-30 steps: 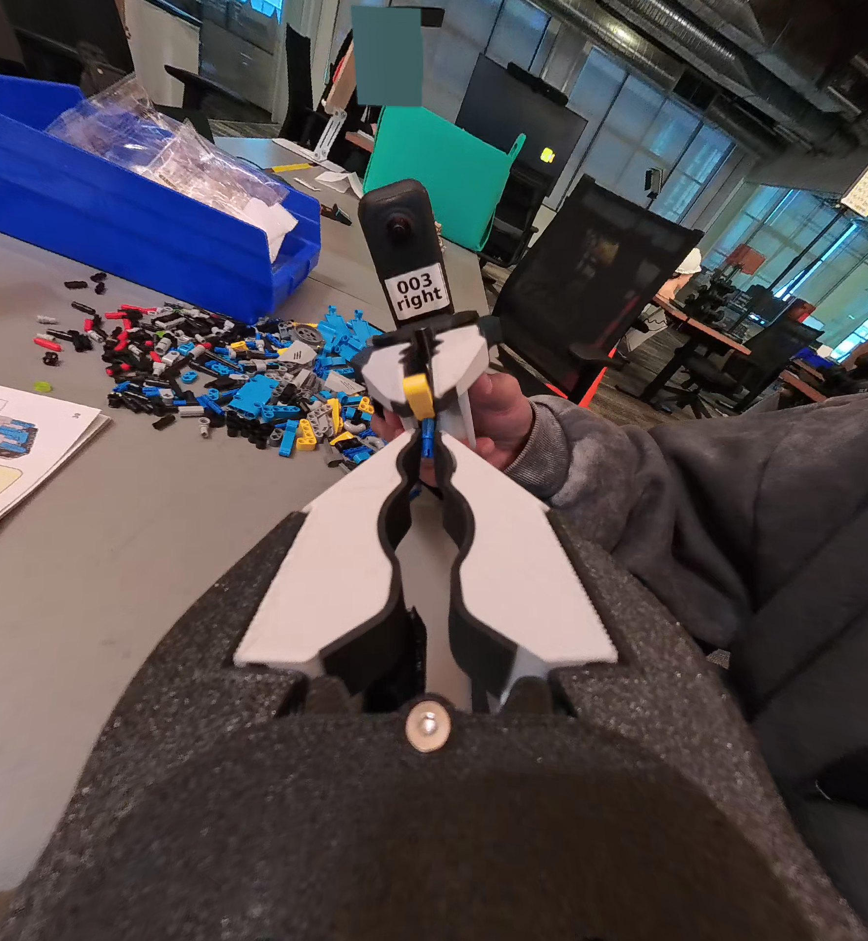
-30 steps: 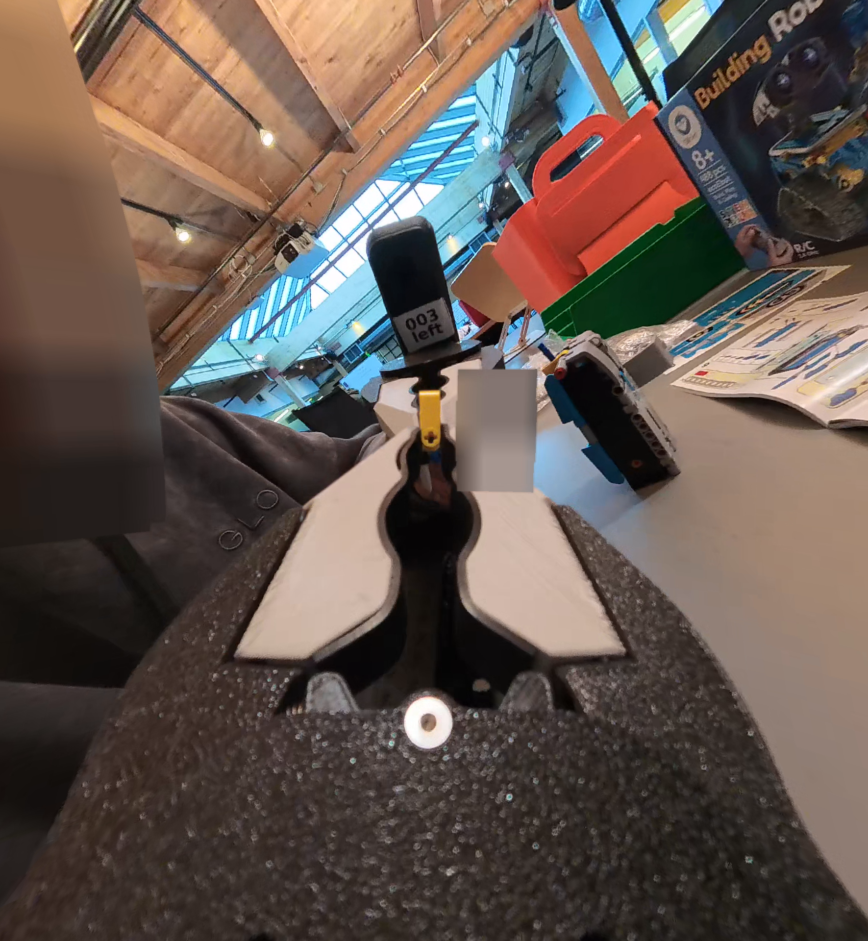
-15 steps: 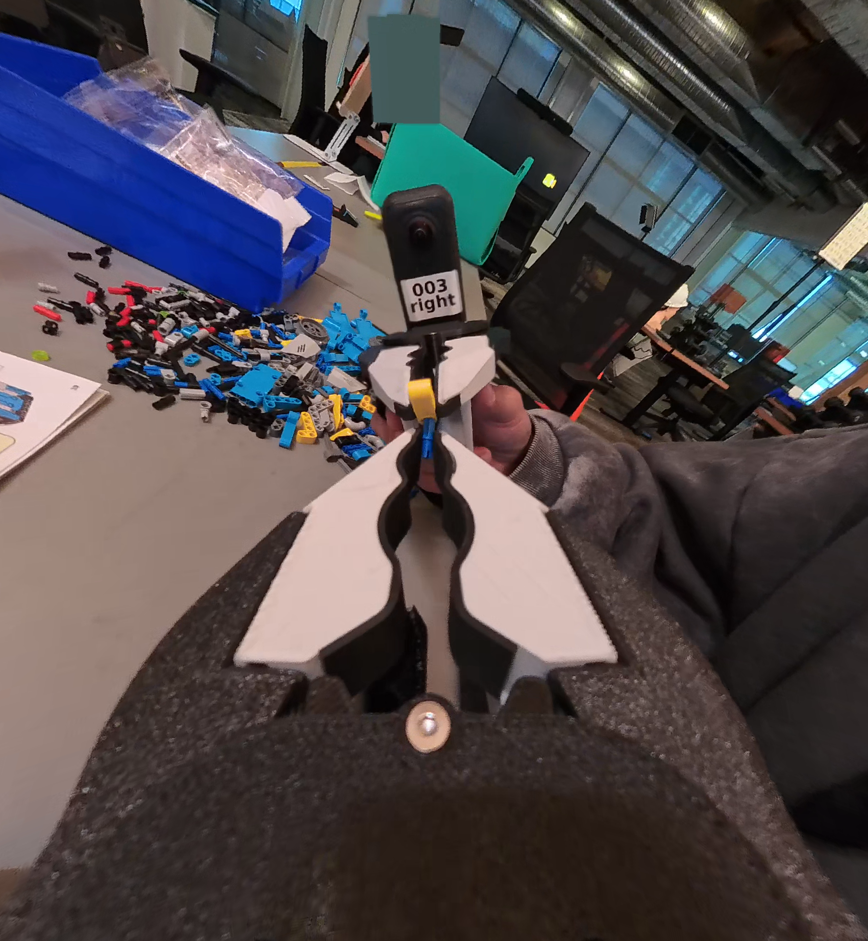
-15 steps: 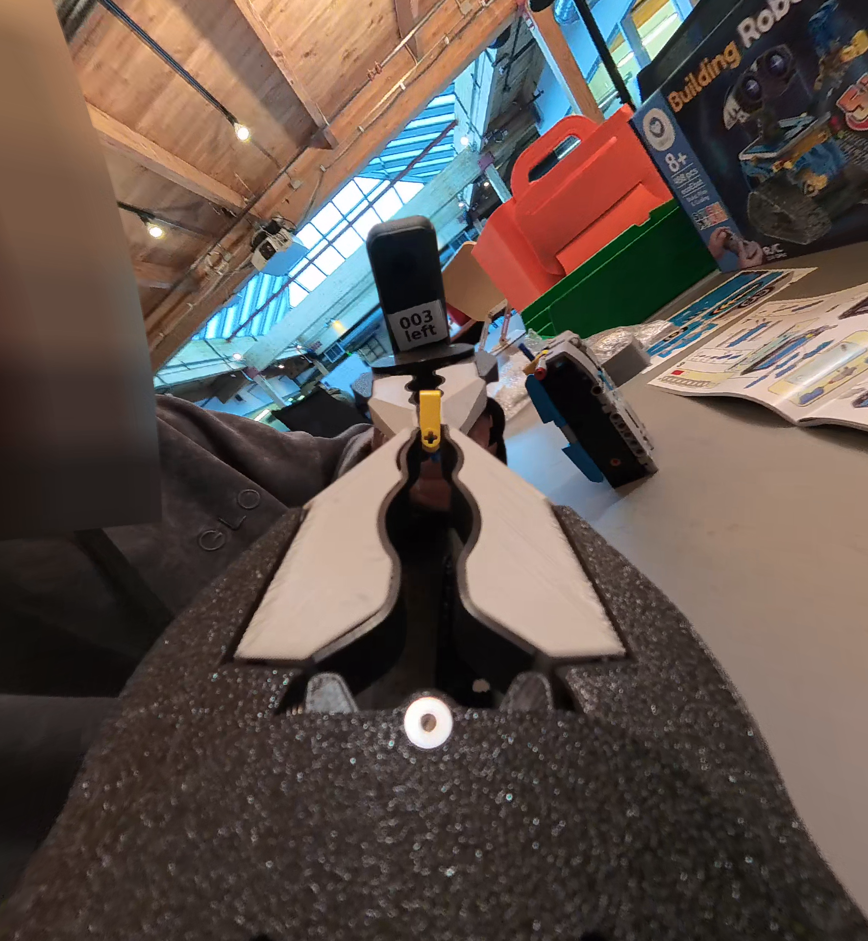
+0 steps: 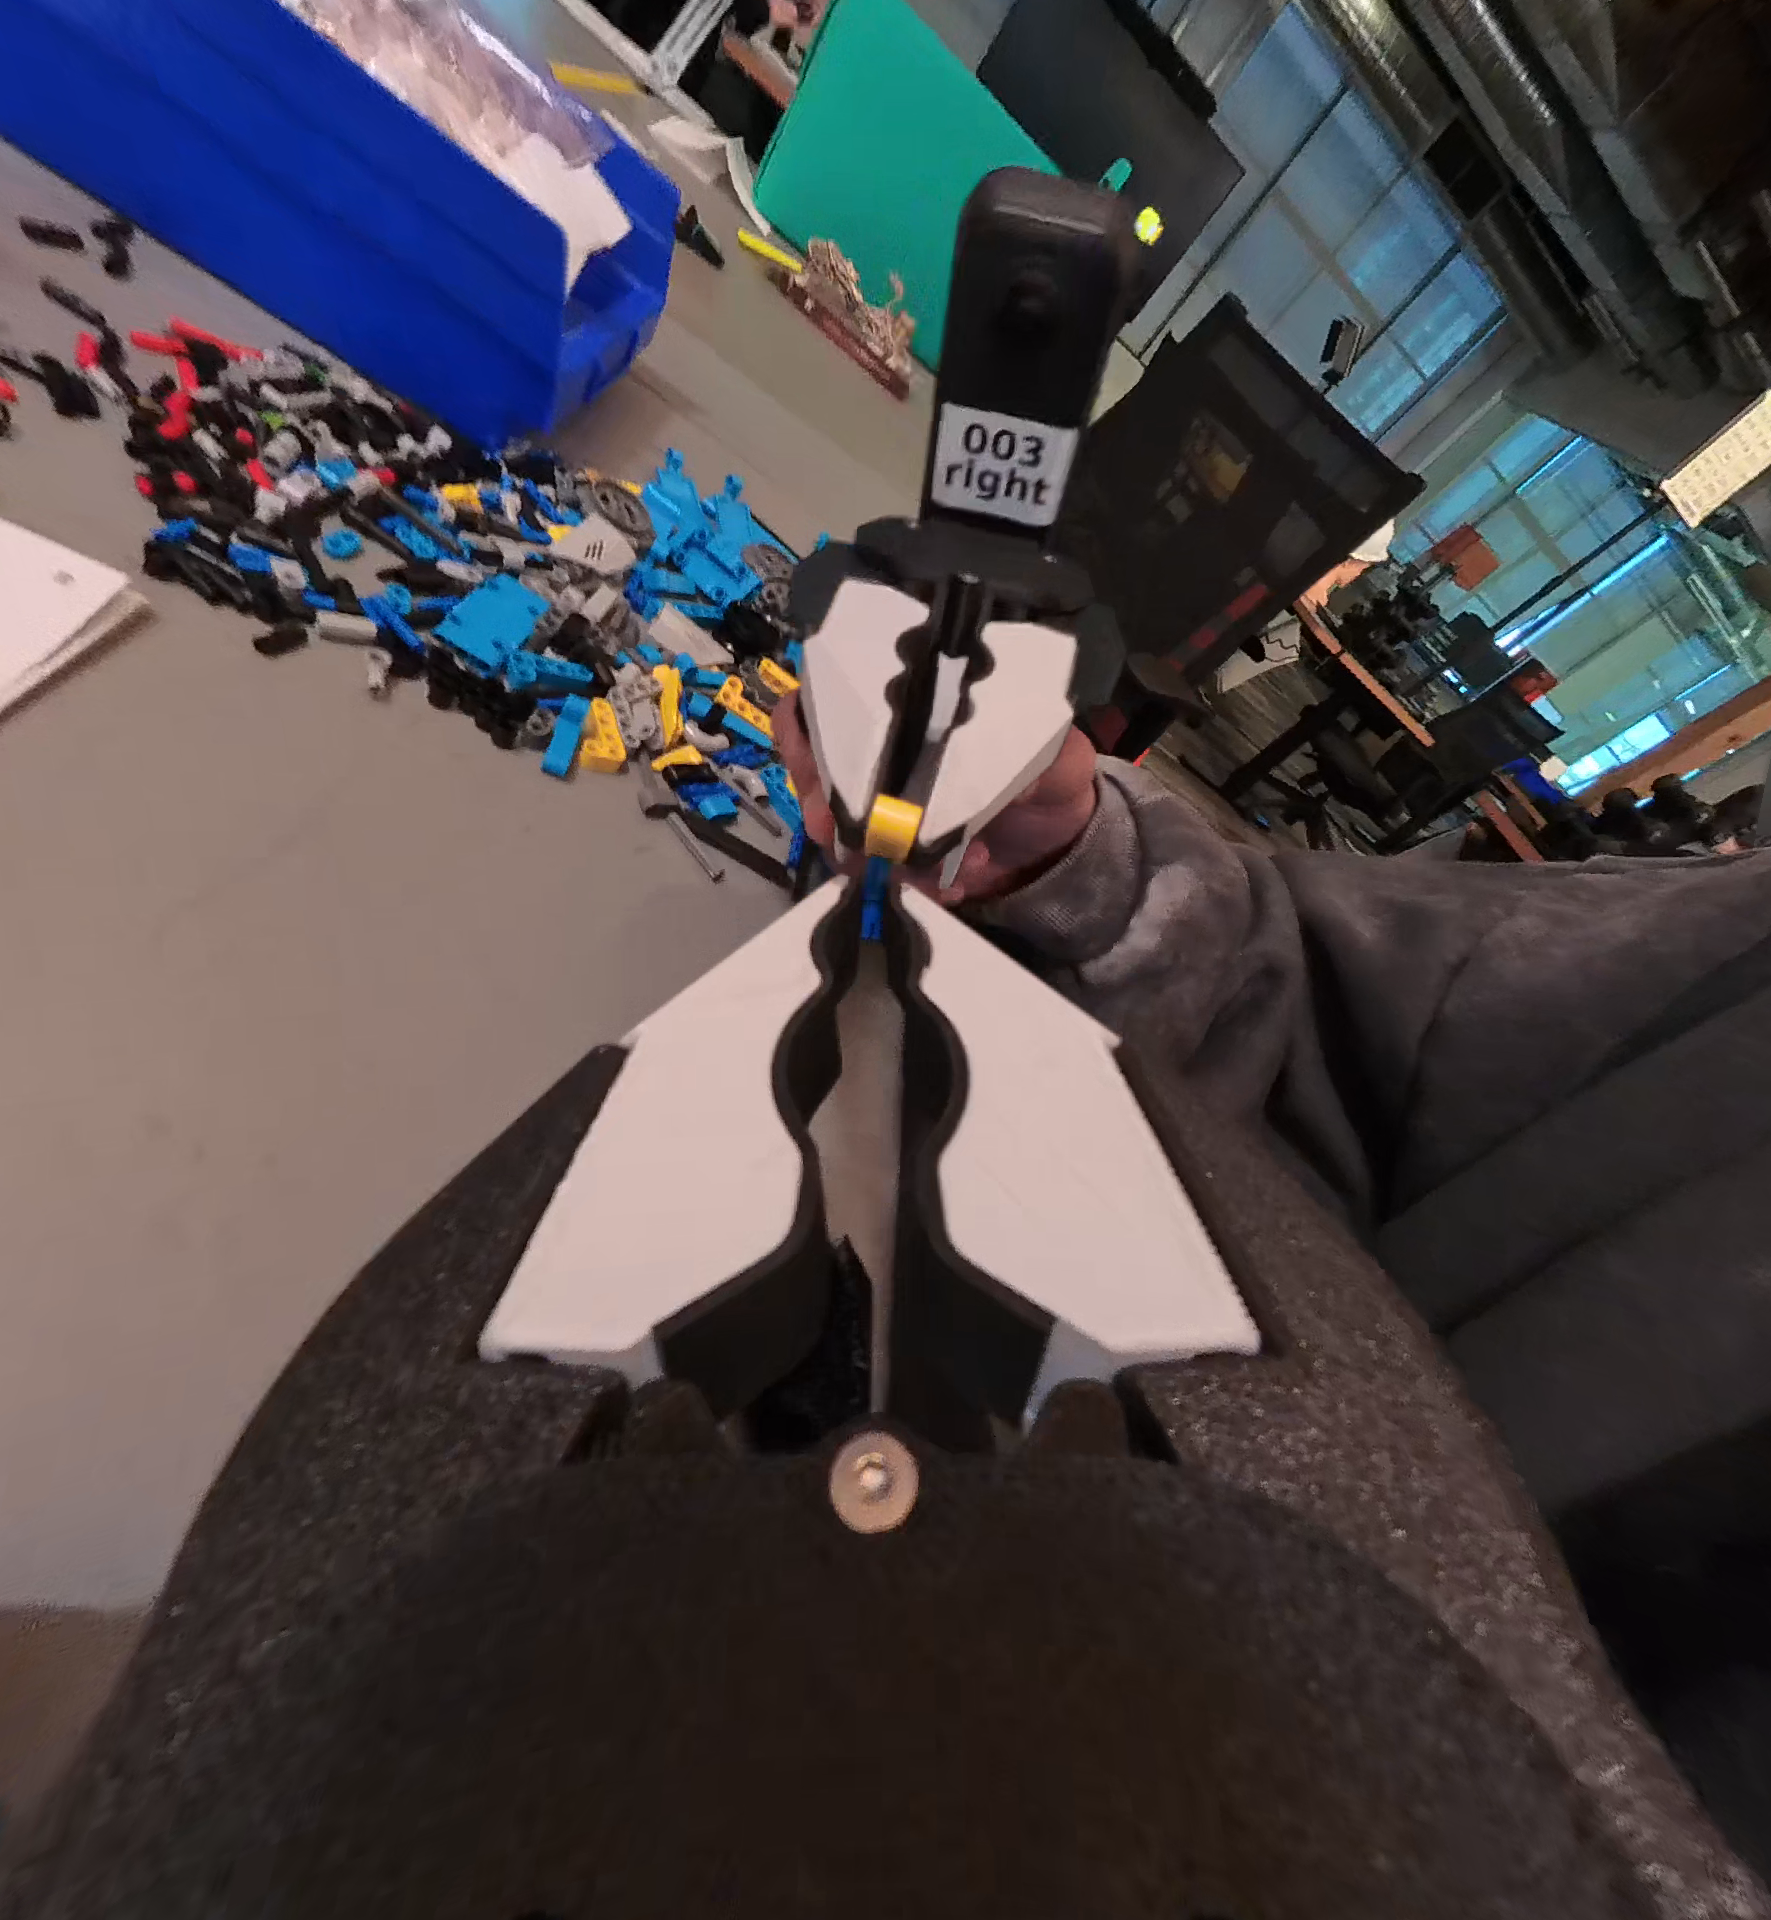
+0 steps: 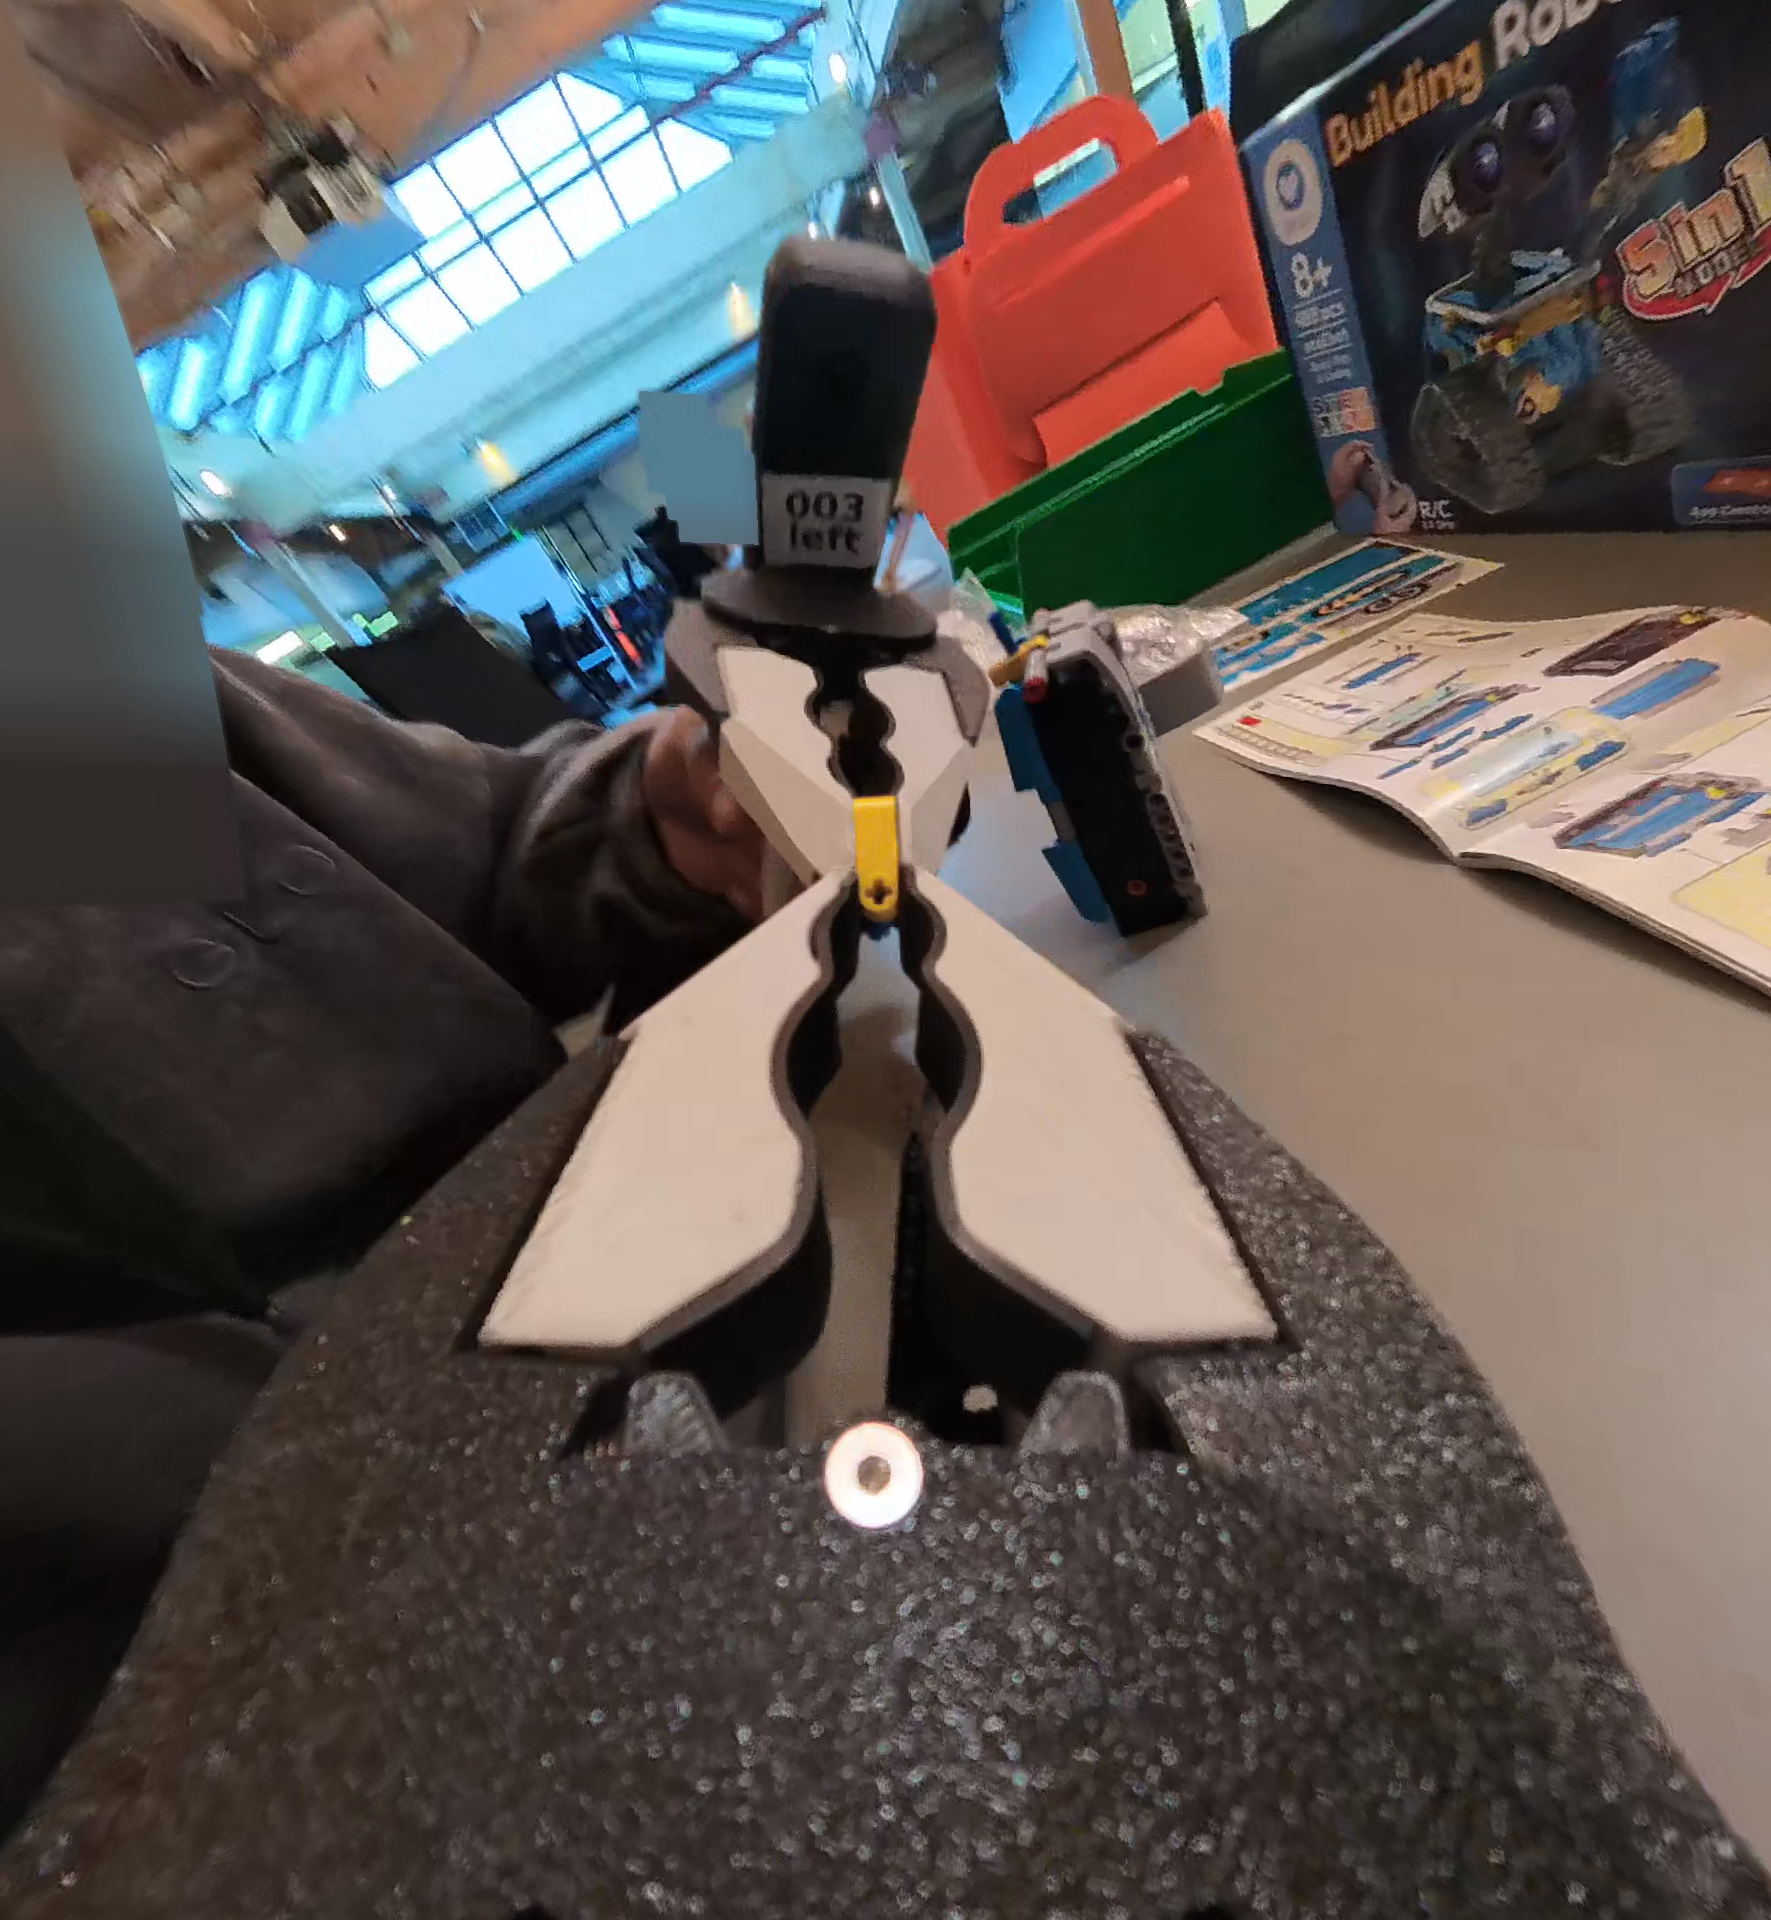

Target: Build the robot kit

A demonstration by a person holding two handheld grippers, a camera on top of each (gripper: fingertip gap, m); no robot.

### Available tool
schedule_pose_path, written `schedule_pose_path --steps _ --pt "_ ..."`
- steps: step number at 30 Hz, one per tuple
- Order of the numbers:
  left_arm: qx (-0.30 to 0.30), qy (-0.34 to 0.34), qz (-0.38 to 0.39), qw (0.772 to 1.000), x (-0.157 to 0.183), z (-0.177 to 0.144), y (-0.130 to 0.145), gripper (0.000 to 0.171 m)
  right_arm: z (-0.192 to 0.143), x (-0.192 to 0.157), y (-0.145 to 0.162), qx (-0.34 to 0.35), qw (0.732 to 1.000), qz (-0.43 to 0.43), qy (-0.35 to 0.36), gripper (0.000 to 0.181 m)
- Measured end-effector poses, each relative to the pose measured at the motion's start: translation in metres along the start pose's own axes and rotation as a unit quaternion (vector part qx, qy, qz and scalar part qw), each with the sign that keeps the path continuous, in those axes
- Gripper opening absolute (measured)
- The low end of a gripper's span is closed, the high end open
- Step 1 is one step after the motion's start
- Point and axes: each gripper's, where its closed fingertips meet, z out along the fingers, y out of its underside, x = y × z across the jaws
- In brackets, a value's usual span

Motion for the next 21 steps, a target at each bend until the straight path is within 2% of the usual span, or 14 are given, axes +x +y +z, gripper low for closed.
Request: schedule_pose_path --steps 3,7,14,21 --pt "-0.027 0.018 -0.024 0.999 0.001 -0.002 0.009 0.002 0.004 -0.002 0.01 -0.033 0.999 -0.019 0.0 0.007" --pt "-0.023 0.033 -0.019 0.999 0.007 -0.004 0.007 0.001 0.005 -0.006 0.007 -0.021 1.0 -0.005 -0.021 0.007" --pt "-0.031 0.054 0.021 0.998 0.022 -0.003 0.009 0.0 0.006 -0.022 0.005 -0.002 0.979 0.144 -0.143 0.006" --pt "-0.04 0.038 0.03 0.998 0.019 -0.004 0.011 0.001 0.004 -0.021 0.007 -0.011 0.98 0.145 -0.139 0.006"
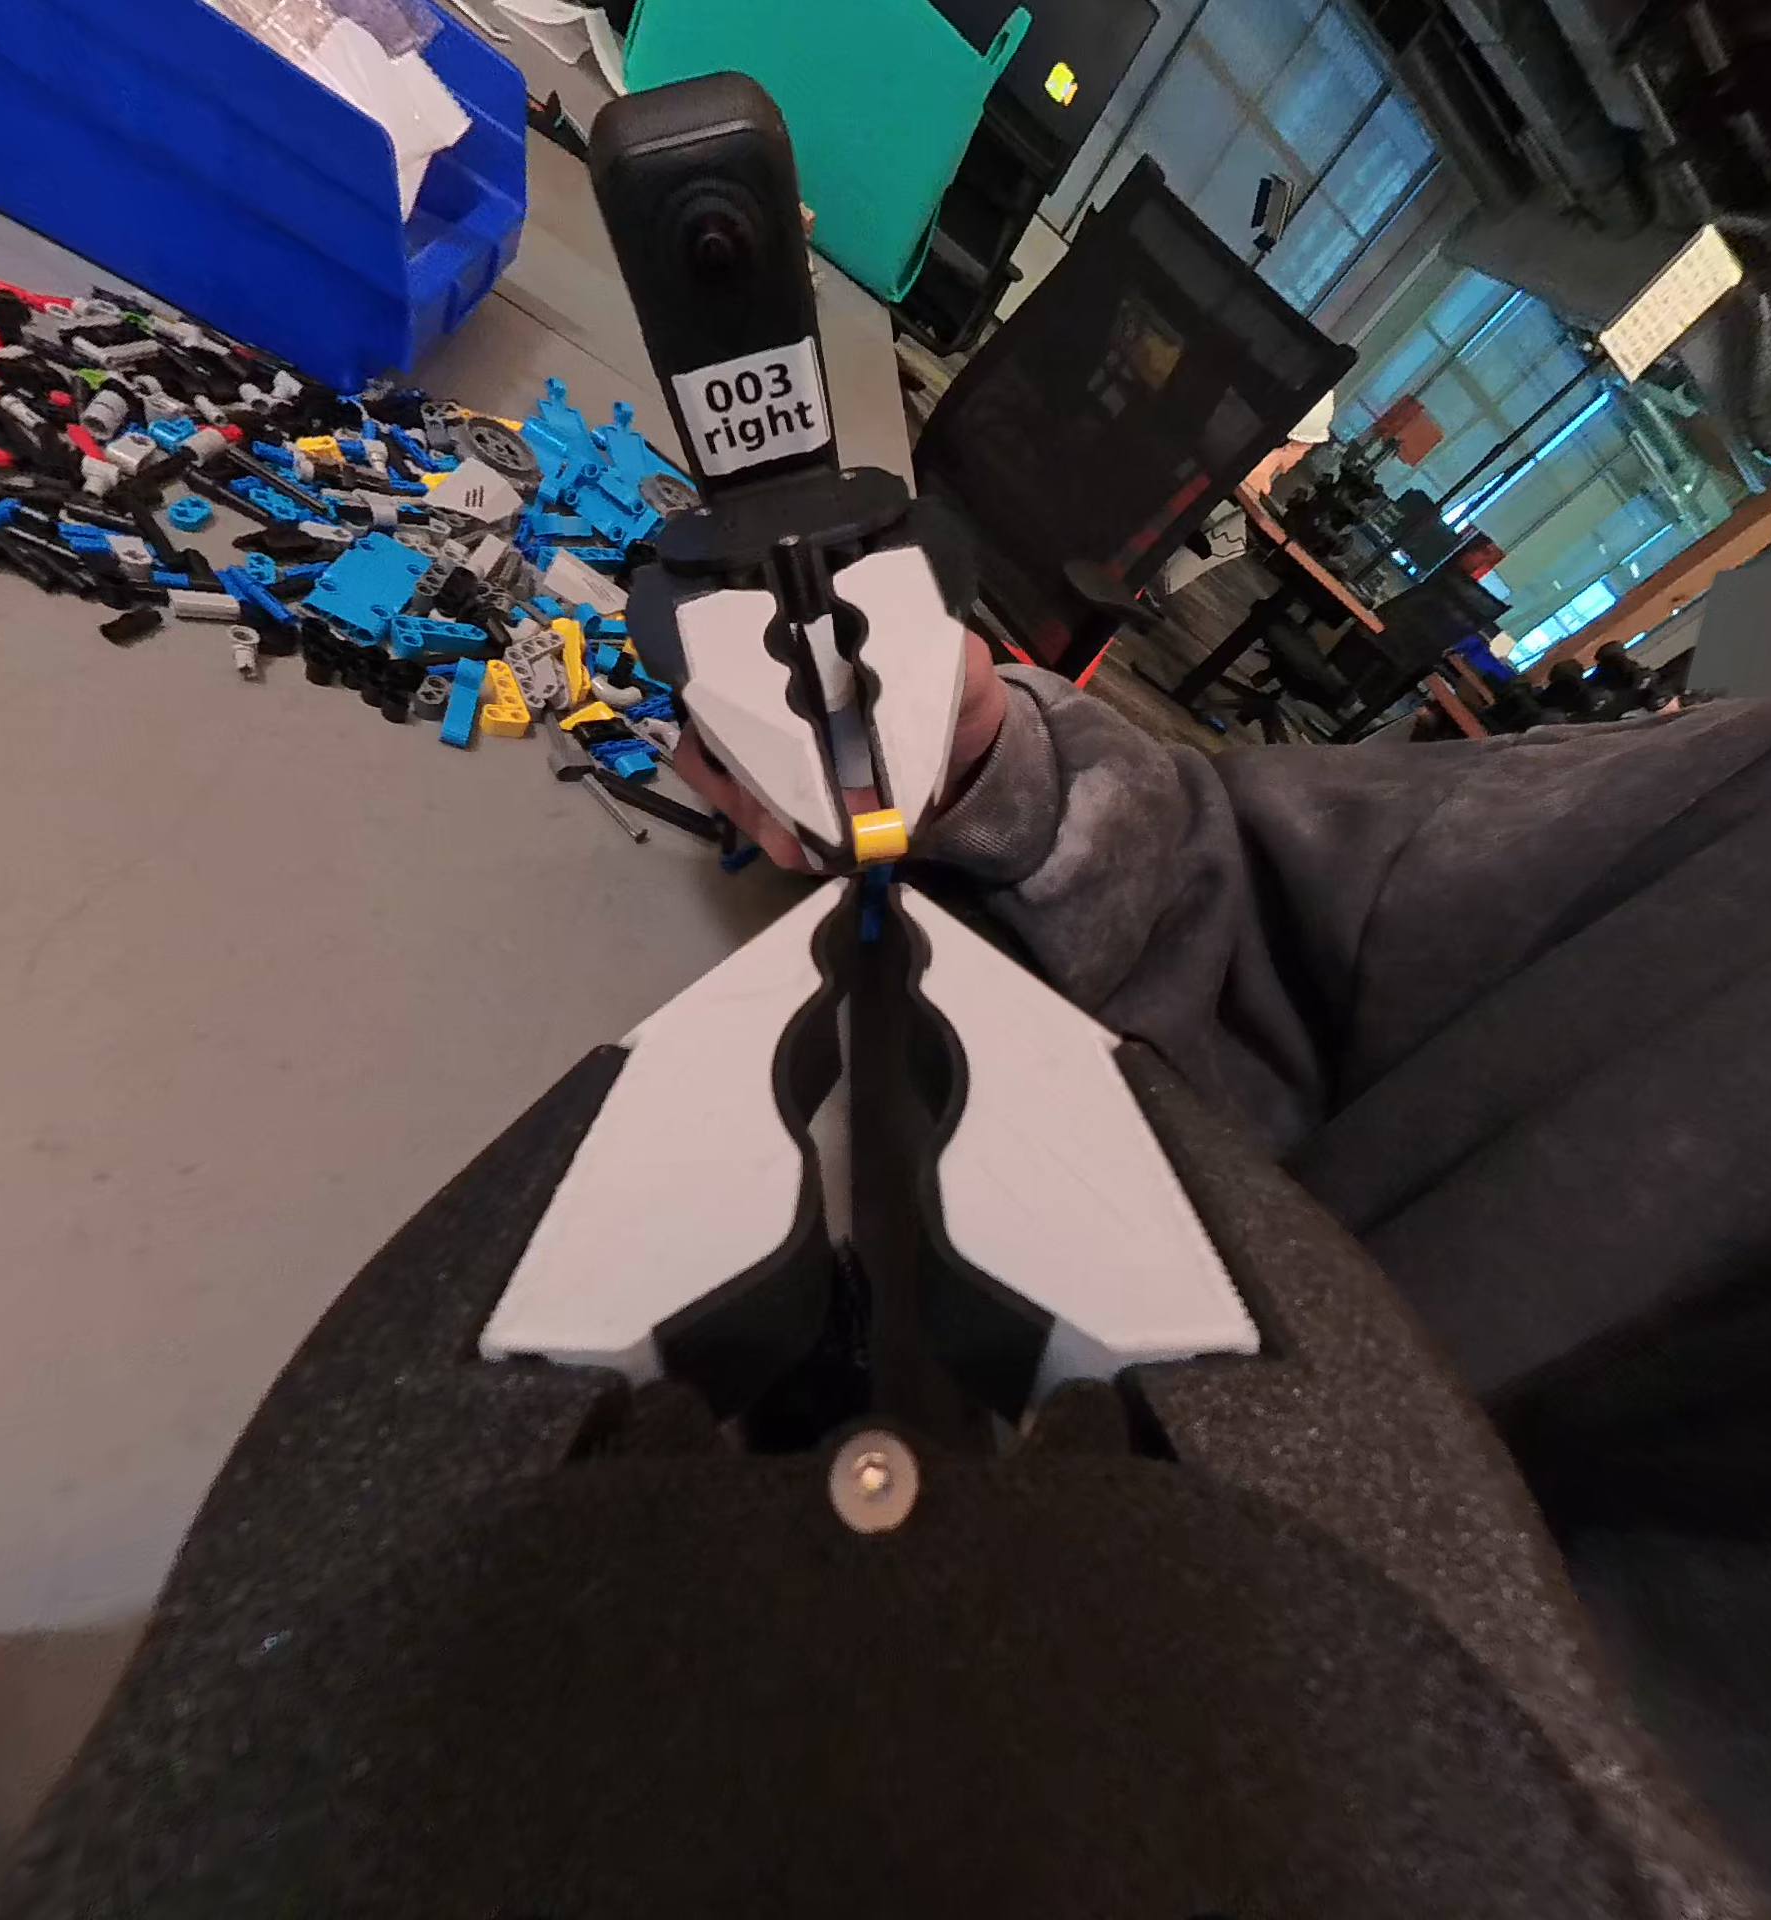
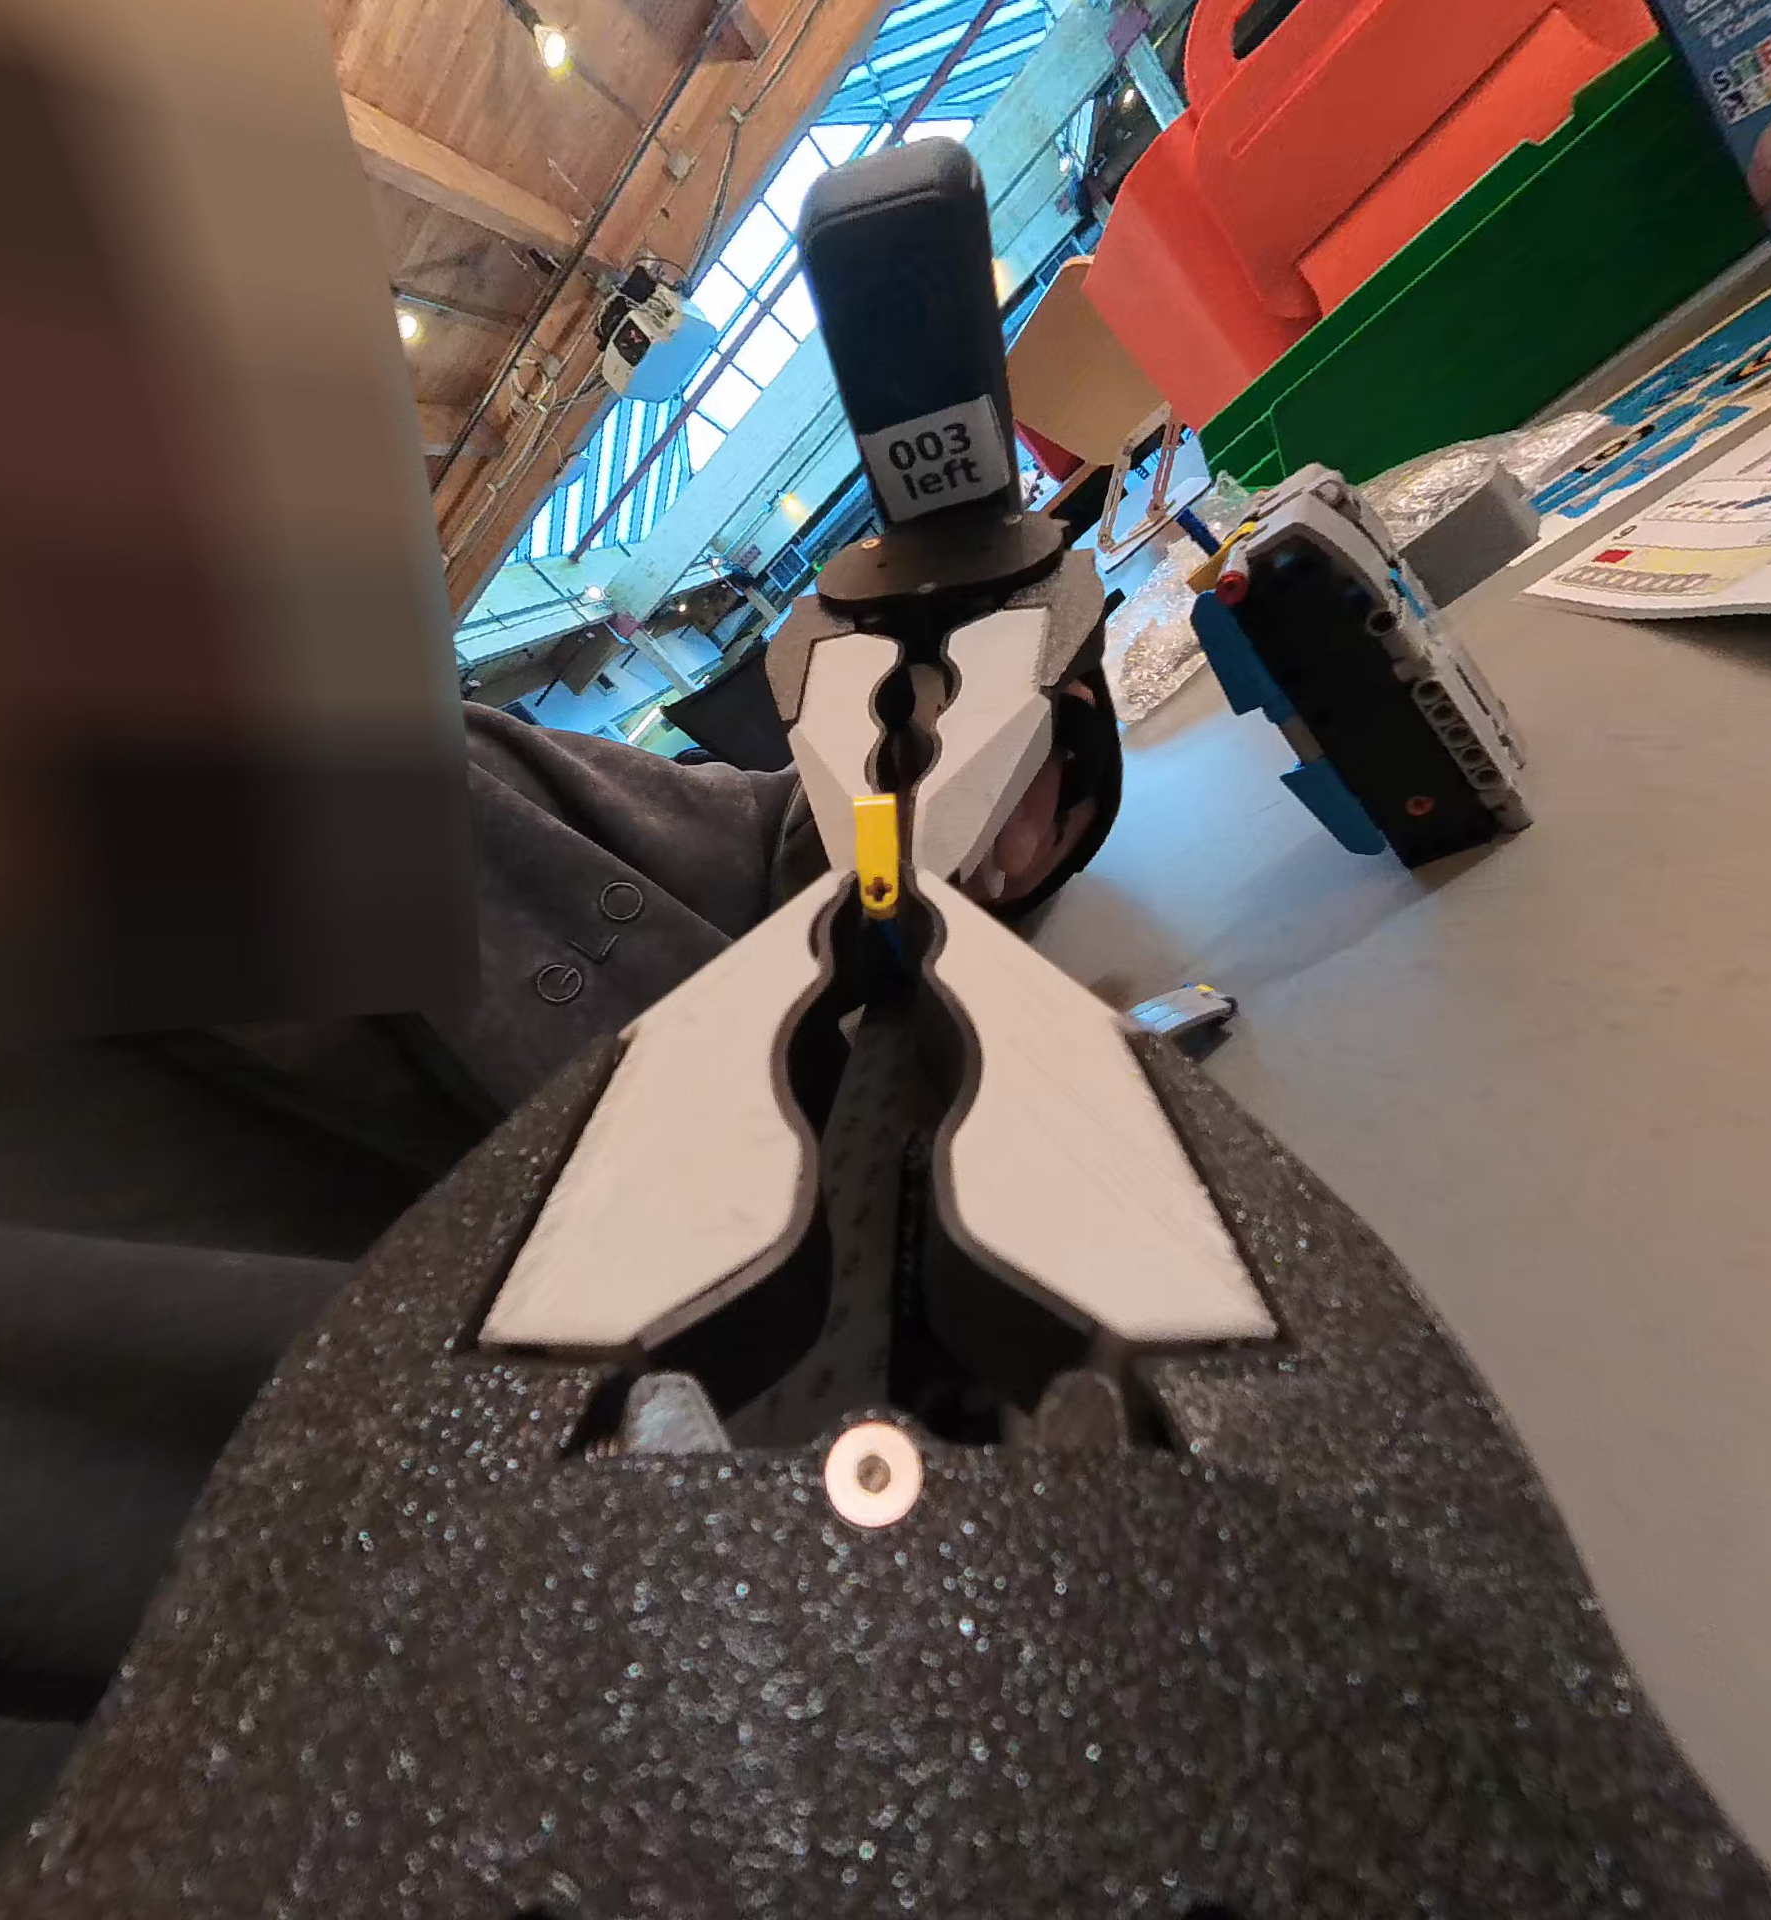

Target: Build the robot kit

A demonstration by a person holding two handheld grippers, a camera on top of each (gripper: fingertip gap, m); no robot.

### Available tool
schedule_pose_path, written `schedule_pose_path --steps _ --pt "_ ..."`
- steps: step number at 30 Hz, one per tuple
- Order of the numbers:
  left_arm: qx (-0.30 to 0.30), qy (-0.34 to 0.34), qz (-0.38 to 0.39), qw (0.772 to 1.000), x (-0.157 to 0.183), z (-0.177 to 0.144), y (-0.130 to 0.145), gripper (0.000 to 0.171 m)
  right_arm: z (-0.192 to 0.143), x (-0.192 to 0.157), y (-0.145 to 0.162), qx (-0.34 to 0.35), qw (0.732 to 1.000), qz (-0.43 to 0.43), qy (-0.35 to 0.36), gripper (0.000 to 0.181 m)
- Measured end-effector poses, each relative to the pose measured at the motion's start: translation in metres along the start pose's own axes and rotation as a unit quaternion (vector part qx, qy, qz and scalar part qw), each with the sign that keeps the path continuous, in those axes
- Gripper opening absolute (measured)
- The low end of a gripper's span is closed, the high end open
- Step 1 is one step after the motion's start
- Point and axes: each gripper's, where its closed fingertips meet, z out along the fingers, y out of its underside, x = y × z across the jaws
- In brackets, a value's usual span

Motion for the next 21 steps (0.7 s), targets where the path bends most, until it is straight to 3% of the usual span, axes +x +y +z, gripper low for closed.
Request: schedule_pose_path --steps 8,18,21 --pt "-0.007 -0.005 -0.015 1.0 -0.0037 -0.0013 0.0027 0.001 -0.0014 0.0039 0.004 -0.017 0.999 -0.024 0.026 0.007" --pt "0.003 0.028 -0.1 0.995 -0.0091 -0.002 0.0052 0.0 0.0 0.0105 0.0037 -0.025 0.992 -0.094 0.08 0.006" --pt "-0.009 0.018 -0.086 0.996 -0.0099 -0.0015 0.0085 0.0 0.0003 0.0111 0.0077 -0.035 0.993 -0.08 0.074 0.007"
